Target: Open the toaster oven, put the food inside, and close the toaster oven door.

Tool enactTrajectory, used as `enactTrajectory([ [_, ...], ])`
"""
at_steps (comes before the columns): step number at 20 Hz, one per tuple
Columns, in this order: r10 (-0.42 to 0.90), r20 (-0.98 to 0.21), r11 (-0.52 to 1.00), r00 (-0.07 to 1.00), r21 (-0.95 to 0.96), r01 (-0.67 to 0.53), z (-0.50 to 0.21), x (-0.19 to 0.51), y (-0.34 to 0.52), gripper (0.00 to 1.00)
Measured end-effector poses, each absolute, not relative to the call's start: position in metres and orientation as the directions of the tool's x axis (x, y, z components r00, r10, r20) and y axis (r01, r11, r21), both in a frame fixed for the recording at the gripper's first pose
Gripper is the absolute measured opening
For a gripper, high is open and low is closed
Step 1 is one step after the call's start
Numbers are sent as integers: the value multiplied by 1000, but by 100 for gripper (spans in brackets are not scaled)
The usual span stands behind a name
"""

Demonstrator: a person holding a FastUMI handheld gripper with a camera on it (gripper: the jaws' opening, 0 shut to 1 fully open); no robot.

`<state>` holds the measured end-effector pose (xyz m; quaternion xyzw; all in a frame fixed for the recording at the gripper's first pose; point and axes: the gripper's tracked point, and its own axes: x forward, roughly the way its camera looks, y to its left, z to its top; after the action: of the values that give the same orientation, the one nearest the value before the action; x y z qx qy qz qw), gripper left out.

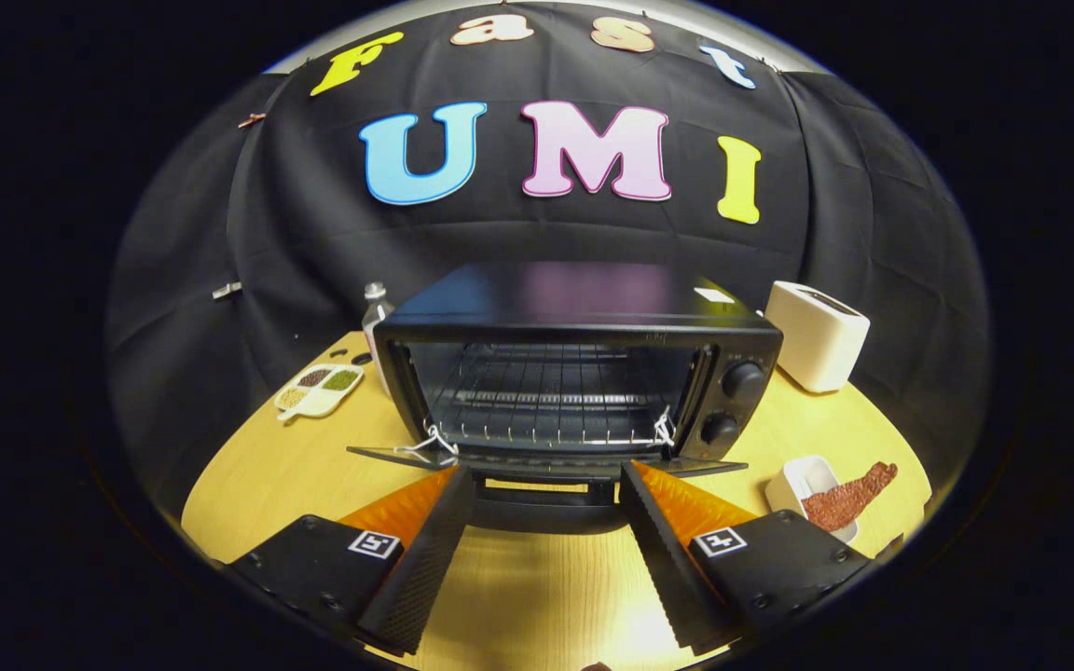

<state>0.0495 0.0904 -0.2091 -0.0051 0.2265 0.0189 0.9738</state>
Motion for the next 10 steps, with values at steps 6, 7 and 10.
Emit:
enactTrajectory([
  [6, 71, -591, 997, 804, 60, -44, -265, 21, 87, 97],
  [7, 65, -618, 997, 784, 71, -28, -273, 21, 84, 98],
  [10, 71, -615, 995, 785, 97, -13, -264, 21, 81, 98],
])
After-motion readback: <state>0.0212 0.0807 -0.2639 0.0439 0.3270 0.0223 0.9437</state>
